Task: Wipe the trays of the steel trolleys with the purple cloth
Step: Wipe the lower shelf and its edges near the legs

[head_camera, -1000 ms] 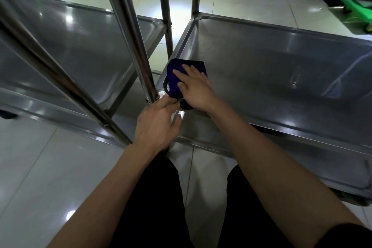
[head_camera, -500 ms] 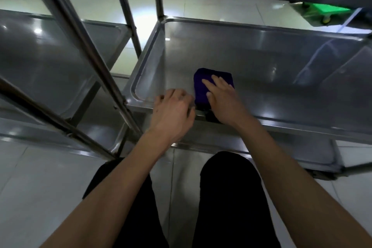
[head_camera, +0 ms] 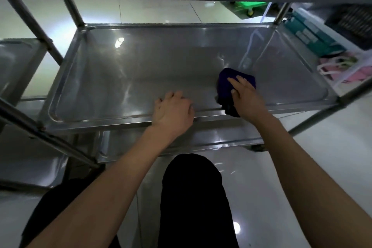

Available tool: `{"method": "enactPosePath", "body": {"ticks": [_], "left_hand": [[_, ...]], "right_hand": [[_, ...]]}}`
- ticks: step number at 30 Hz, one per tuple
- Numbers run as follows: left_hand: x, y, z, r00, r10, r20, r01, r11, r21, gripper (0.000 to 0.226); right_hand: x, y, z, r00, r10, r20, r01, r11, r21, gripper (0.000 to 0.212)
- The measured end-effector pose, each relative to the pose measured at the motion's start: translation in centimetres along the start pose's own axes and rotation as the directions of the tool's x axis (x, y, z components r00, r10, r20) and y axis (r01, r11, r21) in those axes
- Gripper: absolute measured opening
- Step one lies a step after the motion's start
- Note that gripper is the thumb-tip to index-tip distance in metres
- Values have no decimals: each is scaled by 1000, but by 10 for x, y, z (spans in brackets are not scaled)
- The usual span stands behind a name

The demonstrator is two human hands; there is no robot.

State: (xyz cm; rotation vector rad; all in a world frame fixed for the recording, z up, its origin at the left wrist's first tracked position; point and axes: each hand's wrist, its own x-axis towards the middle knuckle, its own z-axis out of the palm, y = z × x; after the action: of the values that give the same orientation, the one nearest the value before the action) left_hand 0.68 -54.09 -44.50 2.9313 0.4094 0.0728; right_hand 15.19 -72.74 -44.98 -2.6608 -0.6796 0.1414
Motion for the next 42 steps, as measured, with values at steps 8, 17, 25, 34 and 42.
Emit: {"method": "enactPosePath", "body": {"ticks": [8,17,25,34,42], "left_hand": [[-9,-18,0,996,66,-66,-71,995,-75,35],[-34,-122,-33,979,-159,-125,157,987,-28,32],[-75,-200,-41,905,-403,-139,417,904,91,34],[-89,-223,-35,906,-366,-214,381,924,32,41],[-86,-224,-36,905,-385,-181,395,918,23,41]], "right_hand": [[5,-13,7,999,-35,-26,35,999,9,46],[35,-103,51,976,-206,70,211,975,-67,50],[54,-232,105,911,-378,167,385,923,-9,55],[87,-331,156,824,-515,235,519,853,51,52],[100,-382,176,736,-620,273,617,779,107,51]]}}
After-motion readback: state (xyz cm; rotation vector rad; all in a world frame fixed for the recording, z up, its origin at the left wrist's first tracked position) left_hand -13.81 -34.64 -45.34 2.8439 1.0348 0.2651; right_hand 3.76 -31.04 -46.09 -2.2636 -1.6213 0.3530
